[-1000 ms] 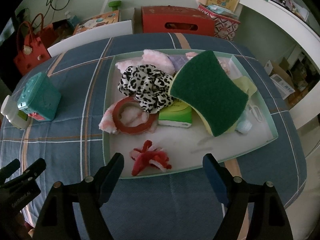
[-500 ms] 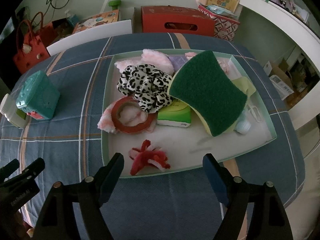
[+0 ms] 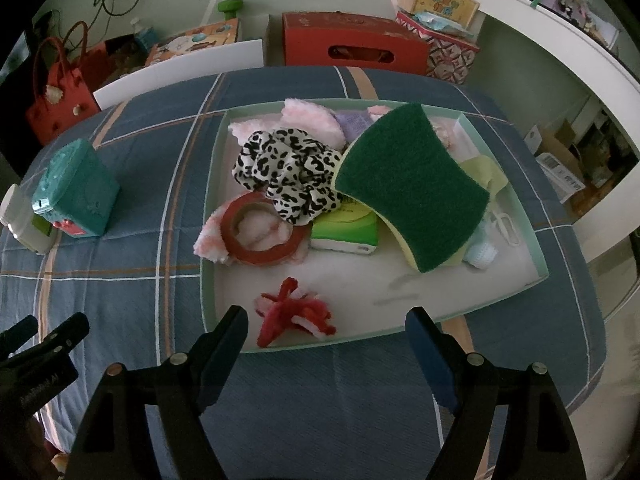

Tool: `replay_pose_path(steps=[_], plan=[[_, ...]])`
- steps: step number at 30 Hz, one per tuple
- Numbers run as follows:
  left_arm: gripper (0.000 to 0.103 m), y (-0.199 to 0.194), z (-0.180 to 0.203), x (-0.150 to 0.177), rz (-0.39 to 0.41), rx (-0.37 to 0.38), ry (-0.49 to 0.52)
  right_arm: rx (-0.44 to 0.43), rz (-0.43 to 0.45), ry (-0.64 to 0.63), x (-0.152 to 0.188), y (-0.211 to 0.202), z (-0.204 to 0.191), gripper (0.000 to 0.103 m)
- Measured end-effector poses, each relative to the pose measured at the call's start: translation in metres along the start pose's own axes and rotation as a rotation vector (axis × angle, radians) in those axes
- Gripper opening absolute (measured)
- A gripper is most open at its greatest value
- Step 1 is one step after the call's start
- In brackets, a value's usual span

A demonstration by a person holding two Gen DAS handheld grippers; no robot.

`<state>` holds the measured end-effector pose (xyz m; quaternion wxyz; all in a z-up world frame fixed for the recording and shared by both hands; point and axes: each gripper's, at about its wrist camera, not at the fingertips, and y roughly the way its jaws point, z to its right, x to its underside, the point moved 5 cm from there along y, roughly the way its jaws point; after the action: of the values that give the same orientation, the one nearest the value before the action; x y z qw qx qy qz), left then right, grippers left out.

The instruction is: Organize soft objects

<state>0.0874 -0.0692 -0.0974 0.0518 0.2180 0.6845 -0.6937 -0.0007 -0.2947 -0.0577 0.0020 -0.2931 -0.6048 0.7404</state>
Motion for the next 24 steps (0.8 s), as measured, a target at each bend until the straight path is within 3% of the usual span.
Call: replay_pose_path(steps=[24], plan=[[0.09,0.0035,-0.0027,0.0005,-0.005,0.001,-0.005,0.001,-0.001,0.0,0.0002,0.0004,0.0005,0.084]])
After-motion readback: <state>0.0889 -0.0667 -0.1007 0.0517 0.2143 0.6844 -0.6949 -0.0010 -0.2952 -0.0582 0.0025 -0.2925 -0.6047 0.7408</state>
